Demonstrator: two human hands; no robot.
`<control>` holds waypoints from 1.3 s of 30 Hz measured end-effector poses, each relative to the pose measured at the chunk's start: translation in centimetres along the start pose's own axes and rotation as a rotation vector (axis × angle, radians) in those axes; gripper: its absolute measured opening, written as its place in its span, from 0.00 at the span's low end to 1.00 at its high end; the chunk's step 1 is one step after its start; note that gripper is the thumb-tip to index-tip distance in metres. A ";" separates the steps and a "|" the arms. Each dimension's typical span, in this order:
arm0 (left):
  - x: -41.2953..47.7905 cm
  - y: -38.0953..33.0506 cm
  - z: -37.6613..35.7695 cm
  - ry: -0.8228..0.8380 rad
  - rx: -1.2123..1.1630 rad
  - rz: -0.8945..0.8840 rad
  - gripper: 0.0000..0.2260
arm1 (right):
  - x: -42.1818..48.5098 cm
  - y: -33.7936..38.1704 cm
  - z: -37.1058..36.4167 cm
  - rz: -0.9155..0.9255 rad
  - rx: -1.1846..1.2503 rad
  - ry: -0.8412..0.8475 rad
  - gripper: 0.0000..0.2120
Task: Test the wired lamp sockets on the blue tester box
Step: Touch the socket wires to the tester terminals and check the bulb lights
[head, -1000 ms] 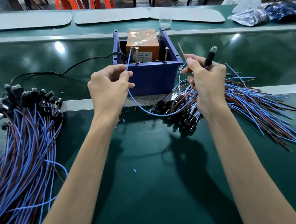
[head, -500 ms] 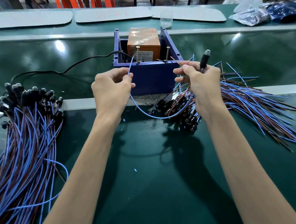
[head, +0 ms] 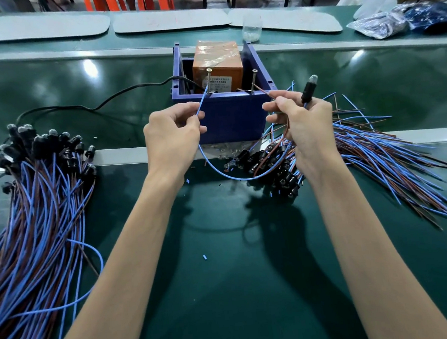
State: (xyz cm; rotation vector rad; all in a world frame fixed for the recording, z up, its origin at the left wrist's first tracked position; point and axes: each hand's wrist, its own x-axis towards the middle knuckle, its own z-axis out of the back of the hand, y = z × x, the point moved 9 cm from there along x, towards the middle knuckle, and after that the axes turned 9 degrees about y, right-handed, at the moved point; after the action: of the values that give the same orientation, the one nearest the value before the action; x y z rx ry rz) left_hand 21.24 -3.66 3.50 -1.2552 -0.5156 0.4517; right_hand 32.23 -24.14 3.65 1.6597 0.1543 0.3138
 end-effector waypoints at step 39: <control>-0.5 -0.9 -0.5 0.057 0.081 -0.026 0.13 | -0.1 0.2 -0.2 -0.015 0.016 0.005 0.12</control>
State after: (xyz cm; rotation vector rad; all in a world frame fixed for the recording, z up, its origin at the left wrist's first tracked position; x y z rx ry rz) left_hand 21.17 -4.56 4.21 -1.1795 -0.4602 0.4099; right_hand 32.08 -24.02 3.80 1.6734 0.1735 0.3065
